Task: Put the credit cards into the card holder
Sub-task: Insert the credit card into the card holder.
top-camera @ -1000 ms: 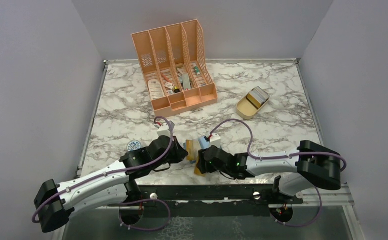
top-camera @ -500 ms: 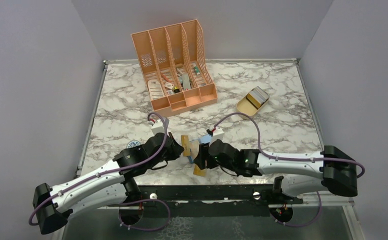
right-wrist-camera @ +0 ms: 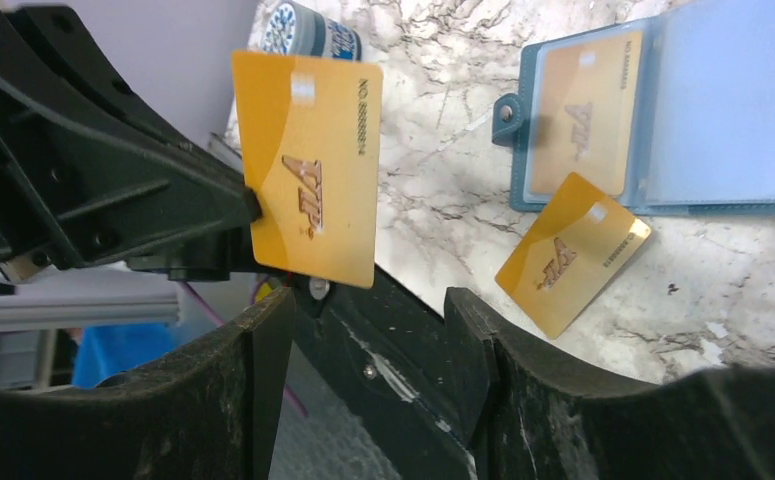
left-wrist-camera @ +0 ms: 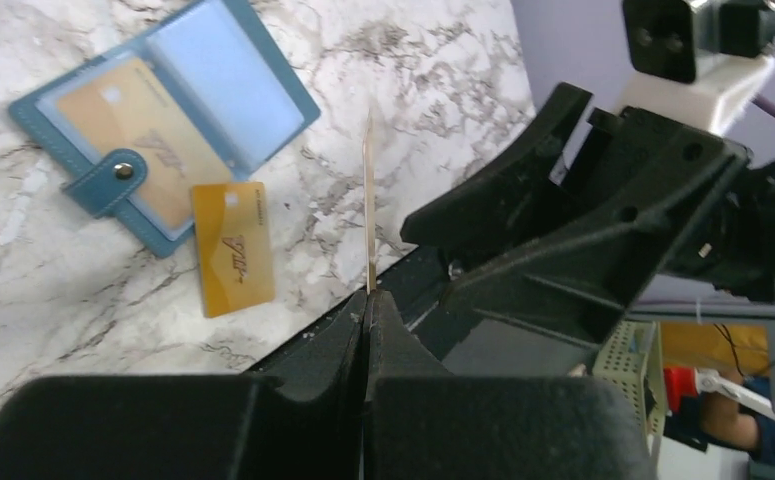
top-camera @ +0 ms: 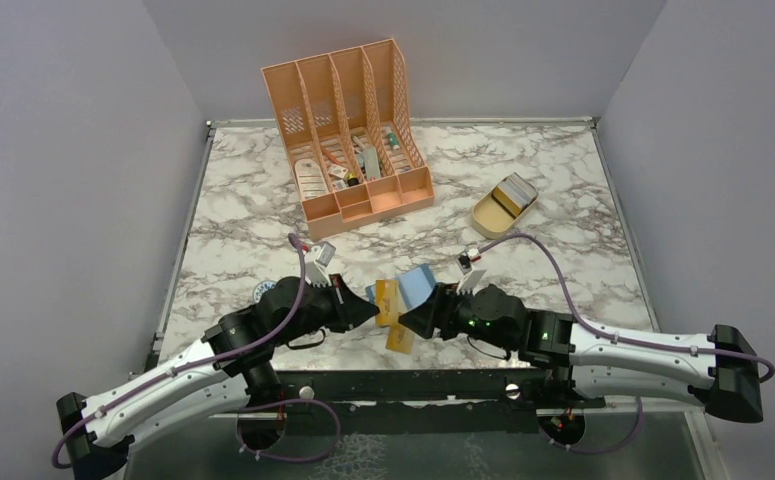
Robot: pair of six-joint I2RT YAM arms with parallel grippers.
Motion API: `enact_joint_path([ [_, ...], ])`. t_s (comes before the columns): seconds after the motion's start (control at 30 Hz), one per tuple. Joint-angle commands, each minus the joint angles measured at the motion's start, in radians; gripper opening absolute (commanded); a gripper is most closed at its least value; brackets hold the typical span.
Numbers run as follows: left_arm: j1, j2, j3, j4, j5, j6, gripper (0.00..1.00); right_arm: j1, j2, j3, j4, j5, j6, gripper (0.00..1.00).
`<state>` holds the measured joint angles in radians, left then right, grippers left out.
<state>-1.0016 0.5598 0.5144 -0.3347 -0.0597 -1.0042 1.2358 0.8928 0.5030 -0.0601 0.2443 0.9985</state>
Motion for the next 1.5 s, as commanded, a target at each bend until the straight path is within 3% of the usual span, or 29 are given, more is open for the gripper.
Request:
enact_joint_path([
  [0.0,0.000,-0.079,-0.050,0.123,0.153,-0.015,0.00,-0.002,-0.034,-0.028,0.070,-0.009,0.116,0.58],
  [0.13,-0.001,-0.138,-0.096,0.197,0.200,-0.059,0.00,-0.002,-0.040,-0.058,0.194,-0.074,0.116,0.58],
  [0.23,-0.001,-0.163,-0.113,0.213,0.202,-0.077,0.00,-0.002,-0.064,-0.083,0.249,-0.093,0.125,0.51],
  [0.53,0.000,-0.156,-0.145,0.213,0.188,-0.091,0.00,-0.002,-0.136,-0.147,0.339,-0.119,0.113,0.11],
  [0.9,-0.001,-0.125,-0.165,0.248,0.197,-0.098,0.00,-0.002,-0.145,-0.172,0.421,-0.171,0.056,0.01],
  [0.93,0.000,-0.128,-0.165,0.237,0.186,-0.099,0.02,-0.002,-0.143,-0.169,0.423,-0.172,0.034,0.01],
  [1.07,0.000,-0.141,-0.159,0.177,0.123,-0.087,0.33,-0.002,-0.128,-0.141,0.359,-0.138,-0.027,0.01],
  [1.13,0.000,-0.142,-0.144,0.123,0.078,-0.077,0.41,-0.002,-0.123,-0.118,0.277,-0.096,-0.042,0.01],
  [1.3,0.000,-0.129,-0.114,-0.001,-0.038,-0.067,0.47,-0.002,-0.093,-0.002,0.072,0.000,-0.166,0.01],
  [1.47,0.000,-0.082,-0.126,-0.023,-0.097,-0.074,0.49,-0.004,0.003,0.082,-0.032,0.063,-0.239,0.01],
])
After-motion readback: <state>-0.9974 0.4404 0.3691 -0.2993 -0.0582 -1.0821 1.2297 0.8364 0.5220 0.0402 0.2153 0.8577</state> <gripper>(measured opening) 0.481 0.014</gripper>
